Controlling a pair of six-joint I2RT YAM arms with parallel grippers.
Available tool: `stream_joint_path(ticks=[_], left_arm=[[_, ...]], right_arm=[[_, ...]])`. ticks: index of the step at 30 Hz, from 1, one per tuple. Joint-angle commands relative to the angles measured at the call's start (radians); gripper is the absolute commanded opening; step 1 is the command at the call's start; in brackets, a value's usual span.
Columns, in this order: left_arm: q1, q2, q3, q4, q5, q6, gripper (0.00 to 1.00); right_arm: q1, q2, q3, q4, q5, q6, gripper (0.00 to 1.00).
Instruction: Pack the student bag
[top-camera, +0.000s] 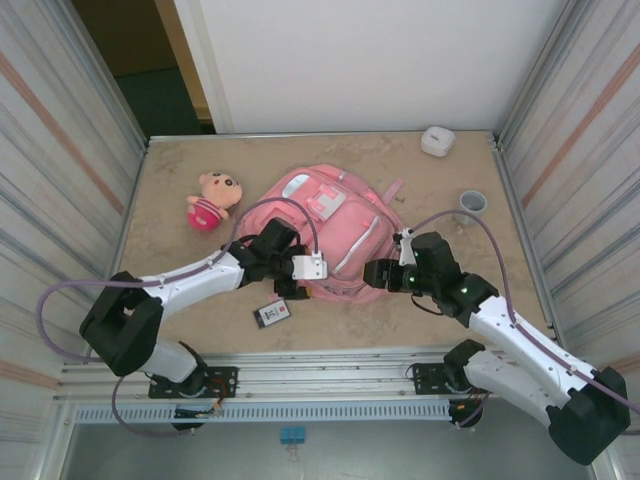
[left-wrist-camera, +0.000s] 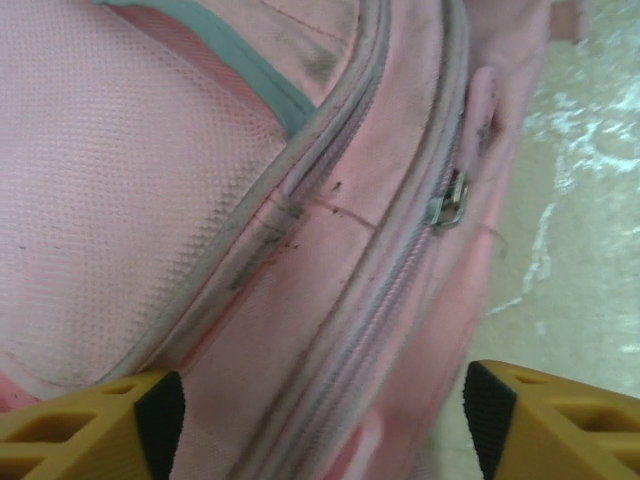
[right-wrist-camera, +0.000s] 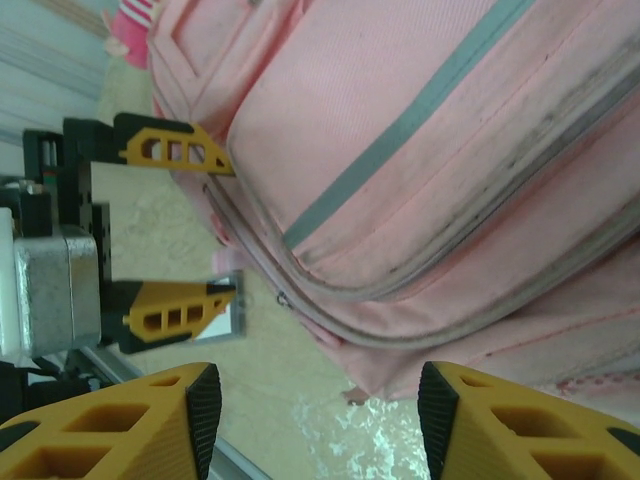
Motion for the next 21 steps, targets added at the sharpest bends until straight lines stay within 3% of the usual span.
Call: stream_joint_path(ticks=[1, 5, 8, 11, 13, 21], left_arm=[[0.006, 0.026, -0.016, 0.172, -0.064, 0.025, 0.70], [-0.003, 0.060, -0.030, 0.219, -0.094, 0.017, 0.56], [-0.018, 0.065, -0.046, 0.246, -0.130, 0.014, 0.37], [-0.018, 0.034, -0.049, 0.229, -0.100, -0.034, 0.11], [-0.018, 0.002, -0.060, 0.227, -0.070, -0.071, 0.01], [-0.003, -0.089, -0.083, 0.208, 0.067, -0.208, 0.00]], right_arm=[[0.010, -0.007, -0.008, -0.010, 0.025, -0.018, 0.56], [0.011, -0.016, -0.014, -0.008, 0.033, -0.018, 0.55], [0.015, -0.029, -0.021, -0.008, 0.035, -0.015, 0.55], [0.027, -0.043, -0.031, -0.012, 0.032, -0.006, 0.55], [0.038, -0.050, -0.044, -0.015, 0.032, 0.004, 0.55], [0.114, 0.001, -0.048, 0.057, 0.004, 0.037, 0.57]])
